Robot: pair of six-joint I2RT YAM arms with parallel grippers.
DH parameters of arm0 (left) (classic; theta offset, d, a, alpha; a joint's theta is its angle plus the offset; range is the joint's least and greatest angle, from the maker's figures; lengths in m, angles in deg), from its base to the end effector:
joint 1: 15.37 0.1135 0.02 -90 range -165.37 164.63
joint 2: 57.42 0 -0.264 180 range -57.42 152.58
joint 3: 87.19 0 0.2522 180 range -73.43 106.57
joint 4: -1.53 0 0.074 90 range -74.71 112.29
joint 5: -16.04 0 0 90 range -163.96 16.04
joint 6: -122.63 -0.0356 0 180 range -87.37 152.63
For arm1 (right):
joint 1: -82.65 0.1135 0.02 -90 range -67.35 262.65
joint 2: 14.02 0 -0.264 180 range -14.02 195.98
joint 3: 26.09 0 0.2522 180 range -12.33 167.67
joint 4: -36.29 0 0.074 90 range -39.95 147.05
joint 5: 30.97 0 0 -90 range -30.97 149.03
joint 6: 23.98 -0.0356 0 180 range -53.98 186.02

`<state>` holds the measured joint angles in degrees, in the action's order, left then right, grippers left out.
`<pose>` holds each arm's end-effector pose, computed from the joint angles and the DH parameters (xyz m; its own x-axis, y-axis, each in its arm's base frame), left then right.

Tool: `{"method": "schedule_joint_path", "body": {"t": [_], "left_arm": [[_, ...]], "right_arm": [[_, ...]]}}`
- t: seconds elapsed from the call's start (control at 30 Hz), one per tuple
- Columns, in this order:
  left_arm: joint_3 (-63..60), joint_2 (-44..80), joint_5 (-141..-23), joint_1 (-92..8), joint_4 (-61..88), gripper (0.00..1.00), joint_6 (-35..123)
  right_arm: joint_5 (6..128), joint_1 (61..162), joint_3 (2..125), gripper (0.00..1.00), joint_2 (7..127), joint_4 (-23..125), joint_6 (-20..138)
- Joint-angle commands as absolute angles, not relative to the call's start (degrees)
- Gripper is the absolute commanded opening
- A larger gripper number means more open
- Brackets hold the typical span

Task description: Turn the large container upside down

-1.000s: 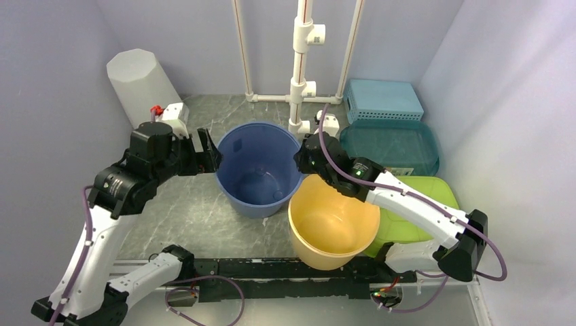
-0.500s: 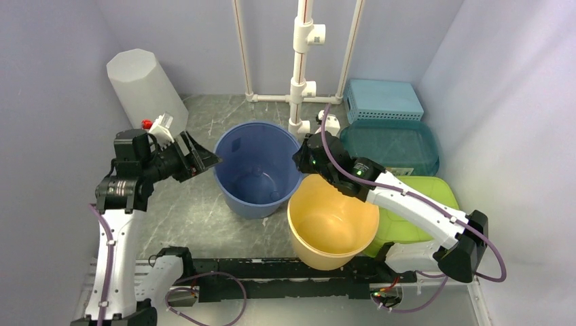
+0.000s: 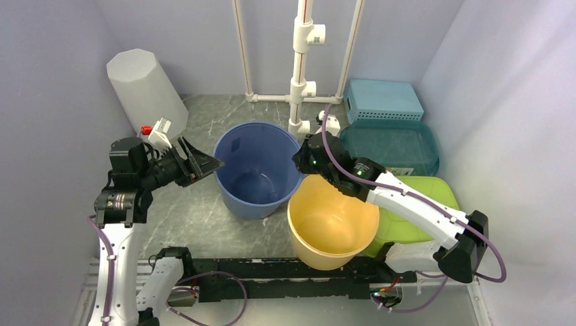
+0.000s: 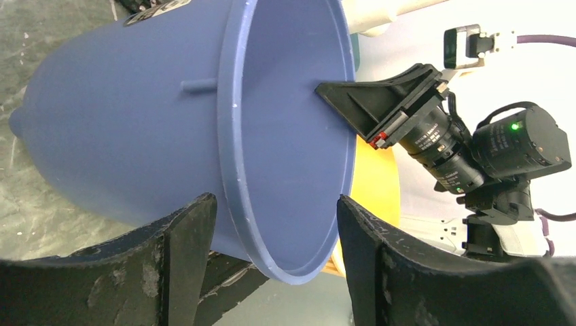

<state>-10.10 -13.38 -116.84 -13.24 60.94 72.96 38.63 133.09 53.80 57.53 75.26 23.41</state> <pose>0.1321 -0.0193 0.3901 -0.7149 -0.5012 -0.4875 0.1566 0.5648 -0.8102 0.1869 0.2067 0.3458 -0.5987 0.2716 -0.7535 -0.1716 0.8754 0.4518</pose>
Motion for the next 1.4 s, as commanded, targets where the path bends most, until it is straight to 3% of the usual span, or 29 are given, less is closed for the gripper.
{"method": "schedule_joint_path", "body": {"t": [0.0, 0.73, 1.0, 1.2, 1.37], "left_arm": [[-8.9, -13.7, -116.2, -13.2, 62.9, 0.71, 71.8], [-18.2, -15.1, -121.9, -13.2, 51.8, 0.48, 78.2], [-17.8, -15.1, -120.7, -13.2, 54.1, 0.25, 75.8], [-18.9, -15.9, -120.9, -13.2, 52.4, 0.35, 77.3], [-19.4, -15.8, -120.9, -13.1, 52.1, 0.33, 77.6]], "right_arm": [[39.3, 132.8, 54.3, 0.00, 55.7, 71.2, 20.7], [44.9, 133.3, 53.3, 0.00, 54.5, 68.2, 22.0], [46.5, 134.8, 54.1, 0.00, 54.4, 68.1, 23.0], [47.1, 135.6, 54.7, 0.00, 54.4, 67.8, 22.9], [47.2, 135.7, 54.1, 0.00, 54.4, 67.5, 22.4]]}}
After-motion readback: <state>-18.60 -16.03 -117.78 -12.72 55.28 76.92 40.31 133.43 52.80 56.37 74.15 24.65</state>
